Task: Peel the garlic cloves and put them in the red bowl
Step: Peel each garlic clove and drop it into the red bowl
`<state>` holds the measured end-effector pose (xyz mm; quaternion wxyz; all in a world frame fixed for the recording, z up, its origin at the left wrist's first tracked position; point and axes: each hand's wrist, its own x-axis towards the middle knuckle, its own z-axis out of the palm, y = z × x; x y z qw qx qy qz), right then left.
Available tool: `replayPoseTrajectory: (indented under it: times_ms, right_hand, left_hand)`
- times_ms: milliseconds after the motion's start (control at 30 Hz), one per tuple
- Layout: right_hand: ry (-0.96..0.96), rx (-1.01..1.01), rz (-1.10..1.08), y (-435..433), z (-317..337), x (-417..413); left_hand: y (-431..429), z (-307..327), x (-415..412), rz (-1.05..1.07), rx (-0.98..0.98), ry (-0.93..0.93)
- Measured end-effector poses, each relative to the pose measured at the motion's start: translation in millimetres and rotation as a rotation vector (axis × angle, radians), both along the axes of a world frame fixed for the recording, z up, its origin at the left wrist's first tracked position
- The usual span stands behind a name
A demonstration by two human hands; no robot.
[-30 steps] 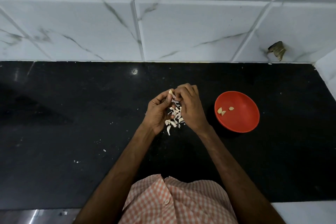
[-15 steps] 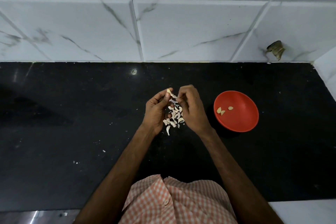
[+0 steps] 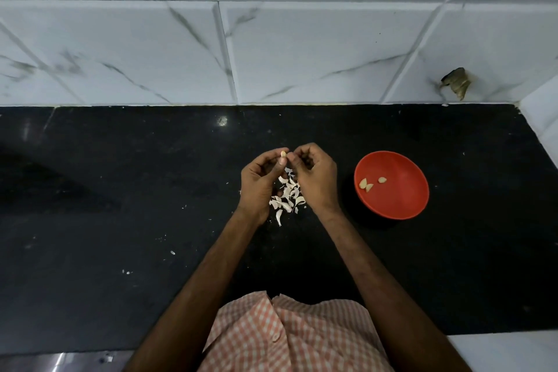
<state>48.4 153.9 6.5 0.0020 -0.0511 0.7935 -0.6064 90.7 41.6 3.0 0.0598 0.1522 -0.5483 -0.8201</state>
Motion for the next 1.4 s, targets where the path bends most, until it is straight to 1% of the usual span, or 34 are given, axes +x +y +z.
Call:
replayPoseTrajectory:
  times_ms: [100, 167, 433, 633, 667, 700, 767, 800, 833, 900, 967, 1033, 1100, 1133, 1200, 1267, 1333, 1367, 1400]
  right_hand:
    - [0.042, 0.06, 0.014, 2, 0, -1]
    - [0.04, 0.041, 0.043, 3, -1, -1]
    - [-0.223, -0.243, 0.05, -2, -6, -3]
    - [-0.333, -0.324, 0.042, -4, -2, -2]
    - [-0.29, -0.274, 0.042, -4, -3, -1]
    - [-0.179, -0.161, 0.043, -3, -3, 1]
    - [0.122, 0.113, 0.067, -4, -5, 4]
    - [0.226, 0.19, 0.072, -4, -7, 4]
    - [0.276, 0.221, 0.063, -5, -8, 3]
    - [0.277, 0.203, 0.034, -5, -9, 0]
    - [0.228, 0.169, 0.019, -3, -10, -2]
    - [0.103, 0.102, 0.035, -4, -12, 0]
    - [-0.054, -0.029, 0.066, -7, -12, 0]
    - [-0.107, -0.098, 0.078, -8, -12, 0]
    - [-0.162, -0.166, 0.089, -6, -13, -1]
    - [-0.098, -0.096, 0.095, -8, -13, 2]
    - [0.133, 0.11, 0.075, -10, -13, 5]
    - [0.292, 0.251, 0.066, -11, -12, 6]
    - [0.415, 0.351, 0.055, -11, -11, 7]
  left_hand:
    - [1, -2, 0, 0.009, -0.1, 0.016]
    - [1, -4, 0, 0.043, -0.103, -0.006]
    - [1, -5, -1, 0.044, 0.048, -0.041]
    - [1, -7, -4, 0.063, -0.007, -0.034]
    - [1, -7, -4, 0.067, -0.027, -0.036]
    - [2, -6, -4, 0.069, -0.052, -0.041]
    - [5, -4, -4, 0.065, -0.07, -0.054]
    - [8, -3, -4, 0.058, -0.063, -0.058]
    - [9, -2, -4, 0.051, -0.056, -0.058]
    - [10, 0, -5, 0.041, -0.076, -0.057]
    - [9, 0, -5, 0.043, -0.101, -0.063]
    - [8, 1, -5, 0.055, -0.067, -0.089]
    - [7, 1, -4, 0.05, 0.004, -0.13]
    - [7, 0, -3, 0.04, 0.035, -0.149]
    - [5, 1, -3, 0.025, 0.092, -0.174]
    - [6, 3, -4, 0.047, 0.141, -0.197]
    - [11, 8, -3, 0.081, 0.208, -0.229]
    - [13, 10, -3, 0.083, 0.251, -0.253]
    - [15, 11, -3, 0.08, 0.294, -0.277]
